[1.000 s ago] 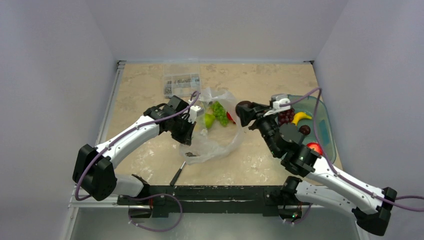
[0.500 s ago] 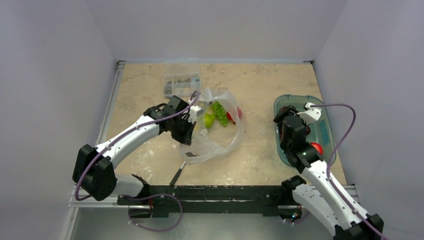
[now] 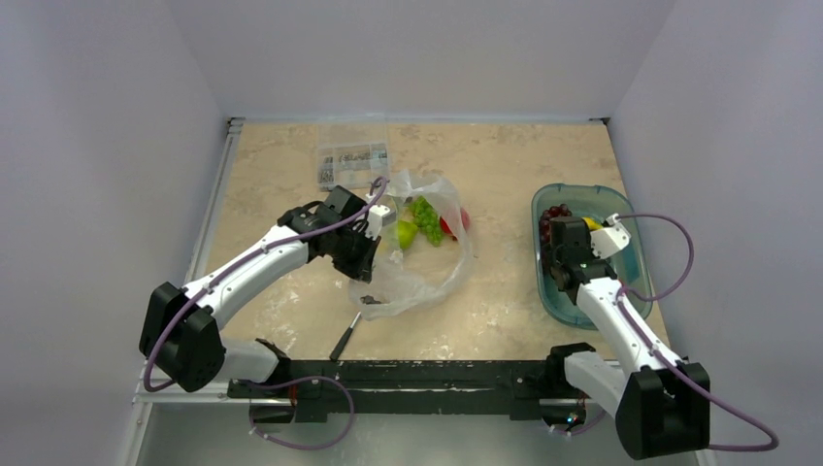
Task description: Take the fake fruits out of the plastic bag
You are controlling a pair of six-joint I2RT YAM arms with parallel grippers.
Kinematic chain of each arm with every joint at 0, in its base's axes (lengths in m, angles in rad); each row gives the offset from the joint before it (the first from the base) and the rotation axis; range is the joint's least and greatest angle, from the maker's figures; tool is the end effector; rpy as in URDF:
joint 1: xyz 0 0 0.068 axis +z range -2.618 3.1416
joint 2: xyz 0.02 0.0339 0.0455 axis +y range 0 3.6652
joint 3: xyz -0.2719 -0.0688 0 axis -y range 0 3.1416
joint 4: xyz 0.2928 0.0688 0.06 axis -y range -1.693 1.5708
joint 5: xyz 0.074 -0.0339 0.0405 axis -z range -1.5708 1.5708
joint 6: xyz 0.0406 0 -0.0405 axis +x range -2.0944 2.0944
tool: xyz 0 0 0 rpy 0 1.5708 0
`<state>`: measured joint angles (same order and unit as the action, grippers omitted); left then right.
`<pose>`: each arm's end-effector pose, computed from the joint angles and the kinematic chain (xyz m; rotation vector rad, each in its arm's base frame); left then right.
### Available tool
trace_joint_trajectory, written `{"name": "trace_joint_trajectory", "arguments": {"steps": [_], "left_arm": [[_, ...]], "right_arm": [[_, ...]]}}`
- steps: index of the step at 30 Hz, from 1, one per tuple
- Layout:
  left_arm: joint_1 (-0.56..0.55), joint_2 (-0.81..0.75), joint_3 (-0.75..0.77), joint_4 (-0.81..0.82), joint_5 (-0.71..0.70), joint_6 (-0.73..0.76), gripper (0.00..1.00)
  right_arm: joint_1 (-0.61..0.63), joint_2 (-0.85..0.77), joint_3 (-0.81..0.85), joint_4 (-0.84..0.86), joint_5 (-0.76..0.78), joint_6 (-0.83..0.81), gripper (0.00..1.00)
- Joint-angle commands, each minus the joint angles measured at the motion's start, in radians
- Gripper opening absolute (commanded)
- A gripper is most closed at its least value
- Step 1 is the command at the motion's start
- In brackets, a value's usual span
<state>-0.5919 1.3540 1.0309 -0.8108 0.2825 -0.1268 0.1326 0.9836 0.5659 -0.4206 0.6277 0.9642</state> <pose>0.2476 -0.1801 0.2406 0.7242 2.6780 -0.5856 0.2339 0.0071 0.1965 1.1417 1.9061 -0.1698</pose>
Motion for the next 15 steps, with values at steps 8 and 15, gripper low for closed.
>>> {"name": "trace_joint_trajectory", "arguments": {"steps": [8, 15], "left_arm": [[-0.007, -0.047, 0.031, 0.004, -0.010, 0.010, 0.00], [-0.009, -0.052, 0.031, 0.005, -0.007, 0.011, 0.00]], "right_arm": [[-0.015, 0.150, 0.042, -0.132, 0.001, 0.197, 0.19], [-0.015, 0.133, 0.043, -0.084, -0.027, 0.143, 0.54]]}}
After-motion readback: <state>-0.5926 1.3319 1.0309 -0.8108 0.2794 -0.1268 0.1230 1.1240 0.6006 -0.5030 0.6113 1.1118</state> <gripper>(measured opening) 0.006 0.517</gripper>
